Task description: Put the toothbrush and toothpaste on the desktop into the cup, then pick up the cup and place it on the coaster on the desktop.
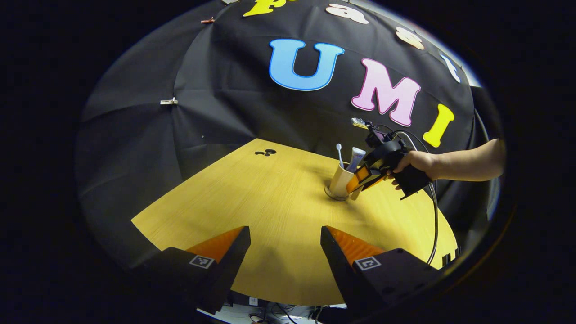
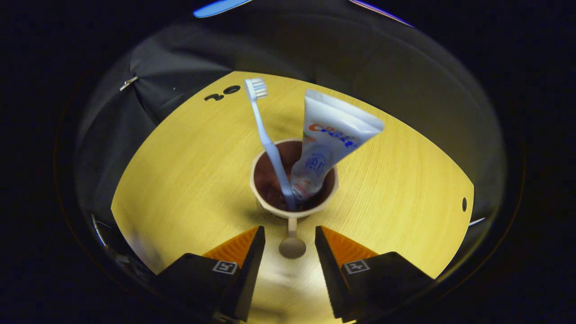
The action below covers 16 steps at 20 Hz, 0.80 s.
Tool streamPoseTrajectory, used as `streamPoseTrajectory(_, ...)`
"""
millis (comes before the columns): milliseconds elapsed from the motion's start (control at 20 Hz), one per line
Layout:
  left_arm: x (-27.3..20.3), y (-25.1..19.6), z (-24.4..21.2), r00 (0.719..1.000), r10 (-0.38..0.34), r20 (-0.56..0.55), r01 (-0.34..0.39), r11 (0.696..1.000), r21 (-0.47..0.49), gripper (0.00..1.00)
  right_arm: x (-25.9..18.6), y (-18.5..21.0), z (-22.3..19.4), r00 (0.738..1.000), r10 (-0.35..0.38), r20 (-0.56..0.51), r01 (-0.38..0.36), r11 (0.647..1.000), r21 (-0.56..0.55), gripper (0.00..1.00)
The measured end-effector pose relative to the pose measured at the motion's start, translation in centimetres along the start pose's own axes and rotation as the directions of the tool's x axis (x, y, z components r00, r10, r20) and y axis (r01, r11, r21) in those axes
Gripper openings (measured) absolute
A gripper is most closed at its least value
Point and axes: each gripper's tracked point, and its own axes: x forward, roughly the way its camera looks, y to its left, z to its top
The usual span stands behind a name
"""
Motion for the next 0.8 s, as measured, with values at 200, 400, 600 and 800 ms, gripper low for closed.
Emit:
streamPoseTrajectory(200, -2.3, -1.9, 2.2, 0.998, -0.054, 0.029, 0.053, 0.998, 0.032, 0.98, -6.2, 1.4, -0.4, 0.995, 0.04, 0.087, -0.044, 0.998, 0.043, 0.93)
streamPoseTrajectory(400, -4.8, -4.9, 4.5, 0.991, -0.123, 0.053, 0.119, 0.99, 0.082, 0.98, -13.6, 2.1, -0.9, 0.971, 0.011, 0.24, -0.027, 0.998, 0.064, 0.98)
streamPoseTrajectory(600, -6.7, -7.0, 6.3, 0.988, -0.131, 0.087, 0.117, 0.981, 0.153, 0.97, -21.8, 1.7, -1.7, 0.902, -0.063, 0.427, 0.015, 0.993, 0.113, 0.98)
streamPoseTrajectory(800, -8.1, -9.6, 8.3, 0.976, -0.168, 0.141, 0.143, 0.974, 0.177, 0.98, -29.9, 0.9, -4.4, 0.807, -0.149, 0.572, 0.046, 0.981, 0.189, 0.97)
